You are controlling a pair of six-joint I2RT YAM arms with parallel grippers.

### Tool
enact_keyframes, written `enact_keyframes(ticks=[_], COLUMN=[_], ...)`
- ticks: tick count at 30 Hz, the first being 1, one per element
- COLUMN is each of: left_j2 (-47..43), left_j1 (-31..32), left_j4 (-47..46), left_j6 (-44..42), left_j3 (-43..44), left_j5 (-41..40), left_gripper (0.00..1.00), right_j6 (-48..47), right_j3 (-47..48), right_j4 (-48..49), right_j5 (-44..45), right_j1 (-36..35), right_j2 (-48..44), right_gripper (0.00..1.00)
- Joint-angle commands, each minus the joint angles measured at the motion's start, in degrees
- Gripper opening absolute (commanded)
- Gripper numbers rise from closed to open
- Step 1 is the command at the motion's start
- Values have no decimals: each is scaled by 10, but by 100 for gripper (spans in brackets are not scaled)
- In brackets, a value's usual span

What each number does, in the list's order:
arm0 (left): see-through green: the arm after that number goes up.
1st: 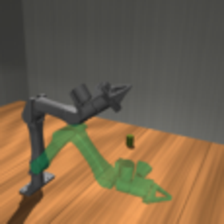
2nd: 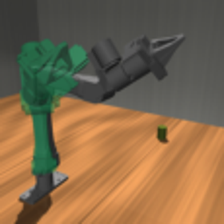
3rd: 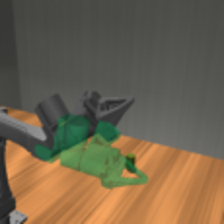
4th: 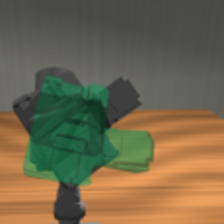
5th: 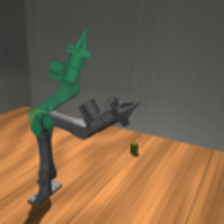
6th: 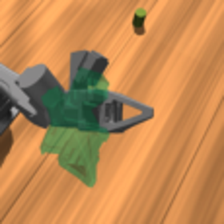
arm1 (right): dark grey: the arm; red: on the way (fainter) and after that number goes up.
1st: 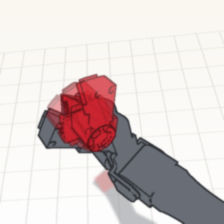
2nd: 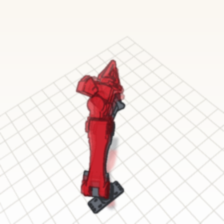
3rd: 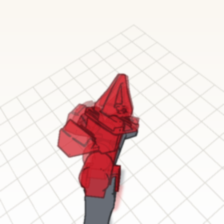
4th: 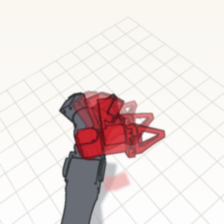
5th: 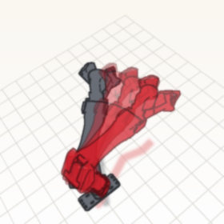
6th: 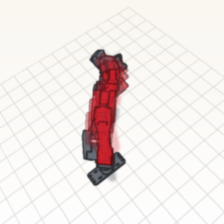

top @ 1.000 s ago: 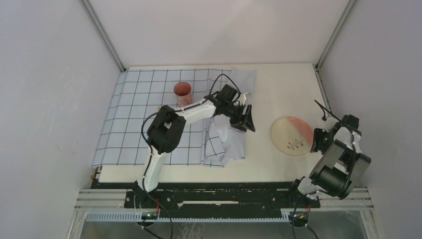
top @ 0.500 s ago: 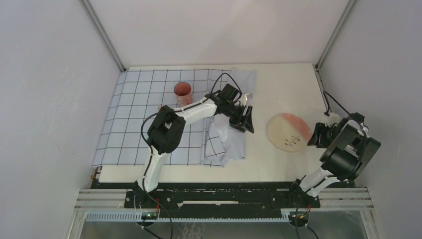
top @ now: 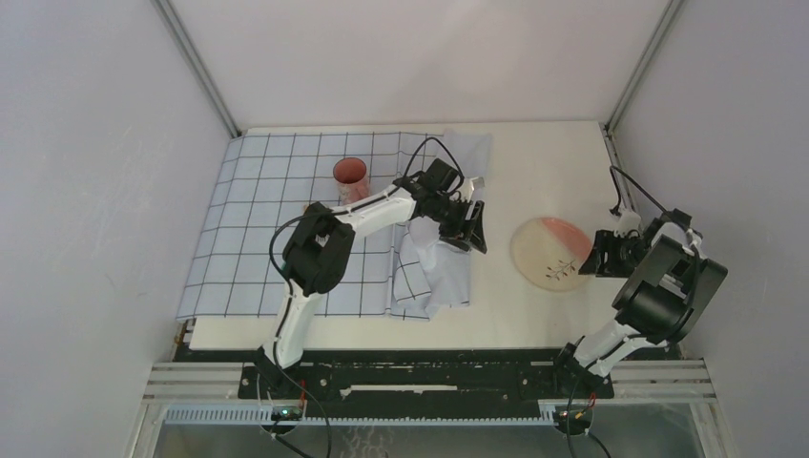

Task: Set the dinner table for one person
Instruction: Pick up the plate at the center of the board.

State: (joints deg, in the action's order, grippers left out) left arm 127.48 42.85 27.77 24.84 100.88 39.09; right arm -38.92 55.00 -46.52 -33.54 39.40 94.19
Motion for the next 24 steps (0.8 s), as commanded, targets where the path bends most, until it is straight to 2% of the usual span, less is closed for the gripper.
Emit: enact_keyframes(ticks=[1, 13, 24], left_j2=[-33, 18, 103], left_j1=[3, -2, -2], left_j4=[6, 5, -43], left_j6=[-31, -45, 19], left_j3=[36, 68, 115], left_j5=[-12, 4, 29], left_gripper=[69, 68, 69], right_j6=[-11, 35, 35], right_j3=[28, 47, 58], right_j4=[-7, 34, 18], right_j5=[-37, 1, 19], right_j1=[-19, -82, -85], right_j2=[-3, 24, 11], right_gripper=[62, 63, 62])
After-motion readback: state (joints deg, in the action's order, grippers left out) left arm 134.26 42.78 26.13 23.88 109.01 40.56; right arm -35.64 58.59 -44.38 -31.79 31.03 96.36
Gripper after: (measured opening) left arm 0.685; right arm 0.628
